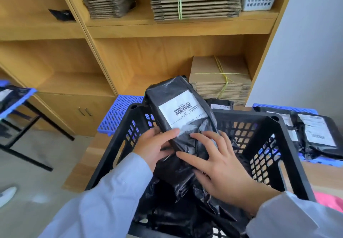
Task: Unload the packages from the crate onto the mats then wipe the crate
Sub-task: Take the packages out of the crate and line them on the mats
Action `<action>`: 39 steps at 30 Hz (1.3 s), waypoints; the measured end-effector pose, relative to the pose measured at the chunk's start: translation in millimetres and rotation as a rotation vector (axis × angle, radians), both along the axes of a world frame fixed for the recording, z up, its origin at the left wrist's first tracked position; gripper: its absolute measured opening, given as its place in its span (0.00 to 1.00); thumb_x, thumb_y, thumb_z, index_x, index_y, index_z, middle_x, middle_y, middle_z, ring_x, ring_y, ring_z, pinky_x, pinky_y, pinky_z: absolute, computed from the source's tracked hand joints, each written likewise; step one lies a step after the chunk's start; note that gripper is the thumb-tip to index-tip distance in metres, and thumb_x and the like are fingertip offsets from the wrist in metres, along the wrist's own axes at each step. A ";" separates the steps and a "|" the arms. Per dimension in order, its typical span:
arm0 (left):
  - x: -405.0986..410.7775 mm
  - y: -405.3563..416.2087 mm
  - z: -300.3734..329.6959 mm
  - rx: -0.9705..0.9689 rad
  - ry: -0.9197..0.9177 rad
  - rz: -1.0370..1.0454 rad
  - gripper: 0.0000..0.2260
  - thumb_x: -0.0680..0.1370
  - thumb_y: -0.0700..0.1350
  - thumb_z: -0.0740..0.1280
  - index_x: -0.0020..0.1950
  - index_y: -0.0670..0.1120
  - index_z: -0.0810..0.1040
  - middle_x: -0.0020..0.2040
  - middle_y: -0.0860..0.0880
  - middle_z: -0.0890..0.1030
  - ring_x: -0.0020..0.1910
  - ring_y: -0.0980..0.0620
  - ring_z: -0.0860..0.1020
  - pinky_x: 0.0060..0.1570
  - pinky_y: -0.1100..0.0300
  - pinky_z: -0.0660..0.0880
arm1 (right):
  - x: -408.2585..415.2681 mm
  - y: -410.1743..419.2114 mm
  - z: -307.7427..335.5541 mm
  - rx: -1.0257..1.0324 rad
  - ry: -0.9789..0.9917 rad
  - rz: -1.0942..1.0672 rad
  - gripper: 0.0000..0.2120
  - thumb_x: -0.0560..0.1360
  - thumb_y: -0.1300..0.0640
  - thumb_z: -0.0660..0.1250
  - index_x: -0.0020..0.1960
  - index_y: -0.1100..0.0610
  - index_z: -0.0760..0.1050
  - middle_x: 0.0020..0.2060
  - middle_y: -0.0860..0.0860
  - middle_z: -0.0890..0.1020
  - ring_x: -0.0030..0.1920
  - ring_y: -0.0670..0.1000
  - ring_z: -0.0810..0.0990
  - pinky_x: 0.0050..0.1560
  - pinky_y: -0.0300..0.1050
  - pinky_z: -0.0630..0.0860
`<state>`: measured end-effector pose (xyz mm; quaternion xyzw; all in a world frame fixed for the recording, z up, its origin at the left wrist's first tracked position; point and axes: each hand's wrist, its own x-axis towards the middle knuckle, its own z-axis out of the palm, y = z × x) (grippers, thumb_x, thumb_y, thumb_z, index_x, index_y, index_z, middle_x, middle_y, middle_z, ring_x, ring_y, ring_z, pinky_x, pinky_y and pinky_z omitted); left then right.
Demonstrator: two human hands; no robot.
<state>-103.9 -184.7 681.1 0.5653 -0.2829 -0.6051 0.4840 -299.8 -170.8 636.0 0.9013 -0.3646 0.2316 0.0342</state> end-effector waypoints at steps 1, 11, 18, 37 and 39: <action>1.6 -6.8 3.8 -0.023 -0.015 0.003 0.11 0.74 0.39 0.72 0.55 0.41 0.81 0.49 0.43 0.85 0.43 0.47 0.84 0.40 0.56 0.81 | -2.0 -8.0 2.4 0.021 -0.029 0.013 0.26 0.74 0.51 0.66 0.72 0.44 0.70 0.71 0.57 0.68 0.70 0.64 0.66 0.69 0.69 0.61; 69.5 -124.8 39.8 -0.077 -0.210 0.022 0.12 0.72 0.43 0.74 0.54 0.42 0.80 0.41 0.47 0.84 0.36 0.50 0.83 0.40 0.55 0.82 | -18.7 -129.1 21.2 0.259 -0.413 -0.490 0.26 0.74 0.41 0.58 0.69 0.50 0.70 0.66 0.56 0.70 0.67 0.60 0.66 0.68 0.62 0.62; 116.0 -236.1 20.4 -0.010 -0.241 -0.173 0.08 0.74 0.44 0.72 0.51 0.43 0.80 0.42 0.46 0.82 0.37 0.48 0.81 0.39 0.57 0.82 | 6.5 -213.8 2.5 0.698 -0.474 -0.930 0.15 0.75 0.45 0.60 0.57 0.50 0.74 0.52 0.54 0.80 0.52 0.59 0.78 0.55 0.53 0.75; 83.1 -354.9 -168.6 0.289 -0.163 -0.729 0.17 0.76 0.43 0.71 0.64 0.44 0.77 0.58 0.45 0.82 0.49 0.47 0.82 0.37 0.57 0.81 | 18.4 -224.5 -22.6 0.479 -0.108 -1.218 0.15 0.72 0.50 0.60 0.33 0.58 0.71 0.30 0.53 0.76 0.35 0.60 0.74 0.33 0.45 0.62; 74.7 -357.1 -175.2 0.289 -0.180 -0.751 0.17 0.76 0.43 0.71 0.64 0.43 0.77 0.57 0.43 0.82 0.48 0.46 0.82 0.40 0.55 0.82 | 18.0 -225.3 -23.7 0.463 -0.096 -1.221 0.14 0.72 0.50 0.60 0.34 0.60 0.72 0.30 0.54 0.76 0.34 0.59 0.73 0.31 0.43 0.61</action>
